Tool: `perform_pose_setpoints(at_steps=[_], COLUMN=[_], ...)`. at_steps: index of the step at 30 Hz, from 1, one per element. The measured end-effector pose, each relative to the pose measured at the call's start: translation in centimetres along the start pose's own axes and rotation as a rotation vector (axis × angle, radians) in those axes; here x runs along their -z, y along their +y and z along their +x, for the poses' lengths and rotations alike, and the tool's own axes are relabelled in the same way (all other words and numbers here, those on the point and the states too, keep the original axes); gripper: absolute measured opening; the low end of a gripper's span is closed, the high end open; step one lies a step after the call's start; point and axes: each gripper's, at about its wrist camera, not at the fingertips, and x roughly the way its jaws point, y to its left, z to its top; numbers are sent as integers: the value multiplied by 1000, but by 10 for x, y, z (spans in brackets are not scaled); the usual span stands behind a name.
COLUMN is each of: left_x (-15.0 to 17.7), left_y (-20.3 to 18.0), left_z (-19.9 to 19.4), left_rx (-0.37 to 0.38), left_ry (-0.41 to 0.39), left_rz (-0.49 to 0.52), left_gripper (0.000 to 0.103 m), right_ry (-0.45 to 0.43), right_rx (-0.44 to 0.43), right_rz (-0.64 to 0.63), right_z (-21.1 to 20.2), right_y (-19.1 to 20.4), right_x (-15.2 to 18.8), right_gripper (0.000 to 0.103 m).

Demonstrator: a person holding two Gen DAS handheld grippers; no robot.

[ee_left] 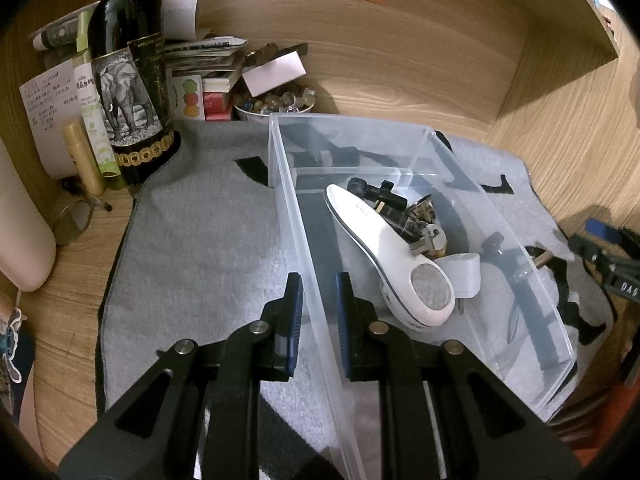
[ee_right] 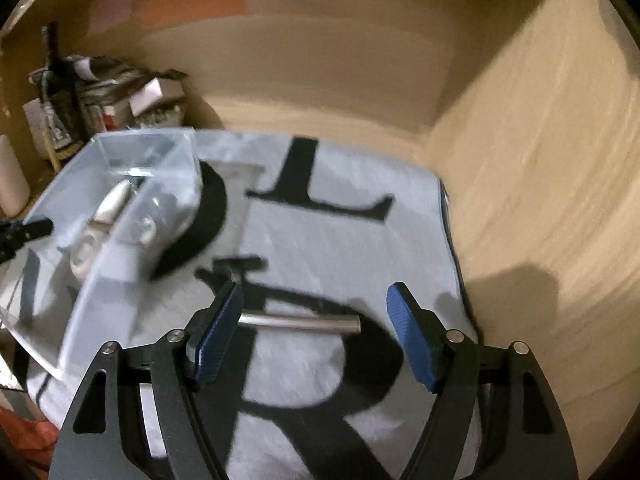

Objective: Organize rigid objects
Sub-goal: 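Grasp the silver metal tube by its end with the right tool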

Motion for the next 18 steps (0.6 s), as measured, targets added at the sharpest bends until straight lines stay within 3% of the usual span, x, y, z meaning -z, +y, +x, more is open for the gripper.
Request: perform_pose_setpoints(at_steps=[8,18], left_x=[0,-2], left_y=[1,6], left_z=[0,2], left_rx=[2,18], left_ry=[-1,4], left_rz=[-2,-17], left_gripper=[16,16], right_ry=[127,164], right_rx=[-14,-51], right_rz=[-63,-113], right_z=[33,64], right_y=[11,8], right_x=[28,6], right_gripper=[74,81])
